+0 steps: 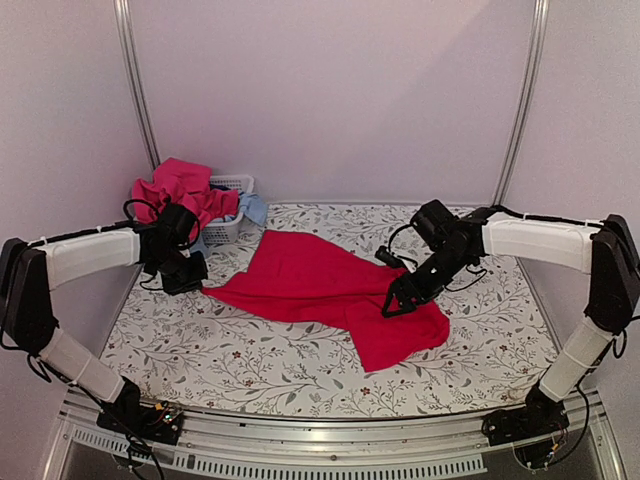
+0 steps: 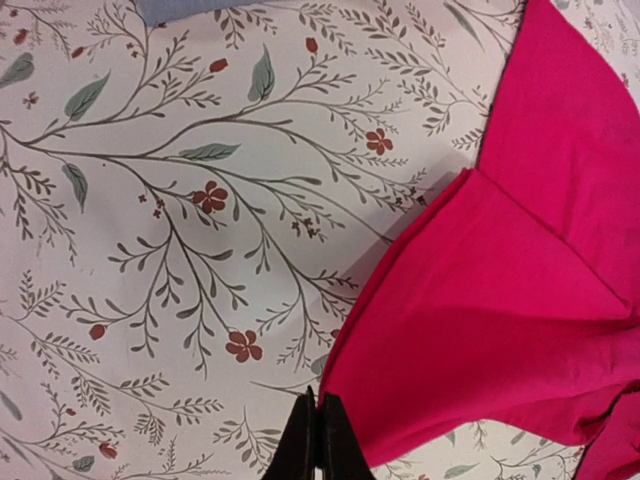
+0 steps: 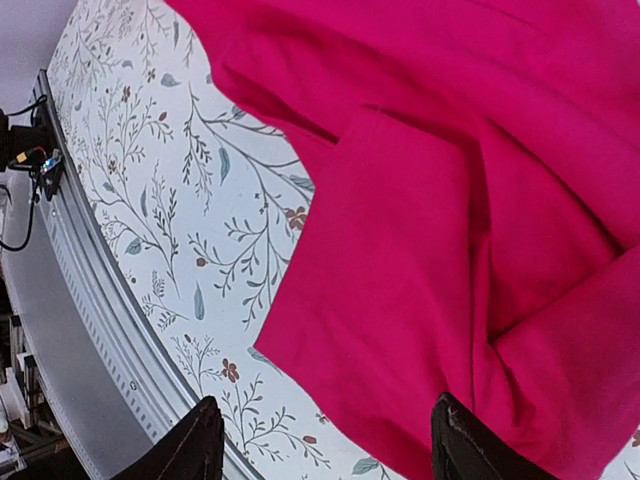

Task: Fold and stack the mixed laundry pile
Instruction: Flatten out the crumpled T-shirt at the center of the board.

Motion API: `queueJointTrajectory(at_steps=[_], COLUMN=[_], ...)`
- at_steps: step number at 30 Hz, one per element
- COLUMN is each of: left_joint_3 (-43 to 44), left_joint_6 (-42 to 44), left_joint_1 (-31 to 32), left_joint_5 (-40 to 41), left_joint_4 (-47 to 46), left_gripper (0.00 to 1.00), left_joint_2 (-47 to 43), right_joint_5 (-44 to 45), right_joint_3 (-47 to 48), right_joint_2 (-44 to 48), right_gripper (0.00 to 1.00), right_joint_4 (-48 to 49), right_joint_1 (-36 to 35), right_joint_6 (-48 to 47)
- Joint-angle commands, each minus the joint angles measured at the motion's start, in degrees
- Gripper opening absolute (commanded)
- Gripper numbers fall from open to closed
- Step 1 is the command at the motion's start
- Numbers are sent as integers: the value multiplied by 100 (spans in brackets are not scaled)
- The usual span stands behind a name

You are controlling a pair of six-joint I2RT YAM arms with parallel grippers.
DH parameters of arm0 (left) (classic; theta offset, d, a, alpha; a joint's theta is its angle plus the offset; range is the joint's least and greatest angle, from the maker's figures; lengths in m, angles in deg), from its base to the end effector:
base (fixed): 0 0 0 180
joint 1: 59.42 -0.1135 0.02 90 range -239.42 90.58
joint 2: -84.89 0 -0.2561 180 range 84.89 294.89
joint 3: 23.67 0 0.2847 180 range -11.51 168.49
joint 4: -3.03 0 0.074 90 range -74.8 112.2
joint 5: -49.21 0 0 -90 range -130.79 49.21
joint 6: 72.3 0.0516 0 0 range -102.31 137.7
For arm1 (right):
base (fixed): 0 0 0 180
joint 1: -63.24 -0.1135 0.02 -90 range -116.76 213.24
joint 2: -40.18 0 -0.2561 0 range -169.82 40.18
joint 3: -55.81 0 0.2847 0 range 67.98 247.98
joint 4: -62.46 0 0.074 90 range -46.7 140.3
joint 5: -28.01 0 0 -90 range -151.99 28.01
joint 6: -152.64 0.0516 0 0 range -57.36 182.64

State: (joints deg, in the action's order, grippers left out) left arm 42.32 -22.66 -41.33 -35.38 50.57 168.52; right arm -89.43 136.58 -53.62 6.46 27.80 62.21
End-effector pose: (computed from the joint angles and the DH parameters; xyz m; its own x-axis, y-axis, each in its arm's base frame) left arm 0.3014 -0.0933 0.1680 -0.8332 -0.4060 -0.3753 -0.3518 0.9130 -0.2066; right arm 0.2772 0.2265 0.1930 -0.7559 -0.5461 -0.3611 -0.6547 0.6234 0.4276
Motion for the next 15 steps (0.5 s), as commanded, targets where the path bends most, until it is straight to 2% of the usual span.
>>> queueJointTrajectory(at_steps=[1,6,15], left_joint_3=[155,181,146], left_joint_6=[30,62,180], left_joint_1=[-65,-62,-60], left_joint_5=[-9,-64,-158], left_joint_4=[-22,-22,-31], left_gripper=[0,0,0], left_joint_2=[28,60,85], right_joint_5=[-333,180,1354], right_joint_3=[16,-333,-748], right_joint_2=[-155,-69,-440], right_gripper=[70,70,69], right_joint_4=[-28,-33,298], right_joint_1=[-578,-1333,-1775], right_joint_6=[-297,-358,-93])
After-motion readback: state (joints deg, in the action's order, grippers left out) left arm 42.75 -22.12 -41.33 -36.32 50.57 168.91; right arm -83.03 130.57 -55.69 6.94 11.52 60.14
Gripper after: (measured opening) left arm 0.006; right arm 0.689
